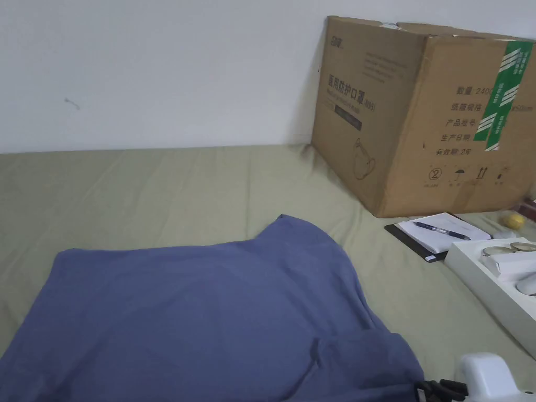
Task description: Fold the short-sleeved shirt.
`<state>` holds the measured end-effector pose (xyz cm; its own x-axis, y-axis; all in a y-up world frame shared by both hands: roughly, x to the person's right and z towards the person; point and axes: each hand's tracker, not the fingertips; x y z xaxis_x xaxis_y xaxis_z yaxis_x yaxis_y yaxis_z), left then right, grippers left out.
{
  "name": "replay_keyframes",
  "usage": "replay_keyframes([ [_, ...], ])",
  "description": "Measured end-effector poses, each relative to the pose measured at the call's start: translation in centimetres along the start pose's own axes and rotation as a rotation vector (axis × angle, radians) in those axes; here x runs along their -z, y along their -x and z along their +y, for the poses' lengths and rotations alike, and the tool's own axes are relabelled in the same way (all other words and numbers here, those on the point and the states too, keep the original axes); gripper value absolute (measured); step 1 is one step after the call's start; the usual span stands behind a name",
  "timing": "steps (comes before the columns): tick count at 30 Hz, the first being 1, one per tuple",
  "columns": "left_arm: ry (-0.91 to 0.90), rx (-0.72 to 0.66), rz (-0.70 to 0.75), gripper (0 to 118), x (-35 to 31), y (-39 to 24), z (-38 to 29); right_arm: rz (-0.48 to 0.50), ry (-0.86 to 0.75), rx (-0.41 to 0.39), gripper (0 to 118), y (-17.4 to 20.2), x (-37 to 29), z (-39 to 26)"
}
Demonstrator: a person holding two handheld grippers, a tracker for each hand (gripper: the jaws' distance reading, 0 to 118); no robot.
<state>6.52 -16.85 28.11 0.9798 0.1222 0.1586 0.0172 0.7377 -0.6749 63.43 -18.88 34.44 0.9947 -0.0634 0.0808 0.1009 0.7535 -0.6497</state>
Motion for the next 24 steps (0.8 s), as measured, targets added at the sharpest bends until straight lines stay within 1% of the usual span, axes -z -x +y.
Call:
replay_keyframes([
  [3, -0.007, -0.011, -0.005, 3, 0.1, 0.0, 1.9, -0.001, -0.017, 0.006, 3, 0.5, -1.0, 1.7],
  [5, 0.018, -0.021, 0.005, 3, 1.1, 0.2, 3.5, 0.002, 0.032, 0.053, 3, 0.3, -0.5, 3.4],
  [7, 0.044, 0.026, 0.041, 3, 2.8, 0.2, 5.1, 0.056, 0.072, 0.130, 3, -0.3, 1.0, 5.6],
  [8, 0.042, 0.044, 0.046, 3, 3.6, 0.3, 5.8, 0.063, 0.073, 0.146, 3, -0.5, 1.7, 6.5],
  [11, 0.060, 0.062, 0.047, 3, 7.1, 0.5, 8.6, 0.041, 0.140, 0.105, 3, -0.4, 5.7, 10.2],
  [13, 0.077, 0.070, 0.062, 3, 9.4, 0.6, 9.8, 0.011, 0.180, 0.092, 3, -0.3, 8.0, 12.0],
  [17, 0.145, 0.129, 0.115, 3, 13.8, 0.4, 11.5, 0.001, 0.273, 0.125, 3, -0.2, 13.7, 15.1],
  [19, 0.190, 0.102, 0.108, 3, 15.7, 0.9, 11.8, -0.020, 0.297, 0.125, 3, 0.0, 16.3, 15.9],
  [22, 0.209, 0.066, 0.094, 3, 17.3, 1.3, 11.6, -0.049, 0.300, 0.120, 4, 0.3, 18.6, 16.2],
  [23, 0.205, 0.058, 0.103, 12, 17.6, 1.5, 11.4, -0.067, 0.249, 0.110, 4, 0.6, 18.9, 15.9],
  [24, 0.154, 0.037, 0.117, 32, 17.6, 1.6, 11.0, -0.065, 0.196, 0.108, 16, 0.7, 18.8, 15.5],
])
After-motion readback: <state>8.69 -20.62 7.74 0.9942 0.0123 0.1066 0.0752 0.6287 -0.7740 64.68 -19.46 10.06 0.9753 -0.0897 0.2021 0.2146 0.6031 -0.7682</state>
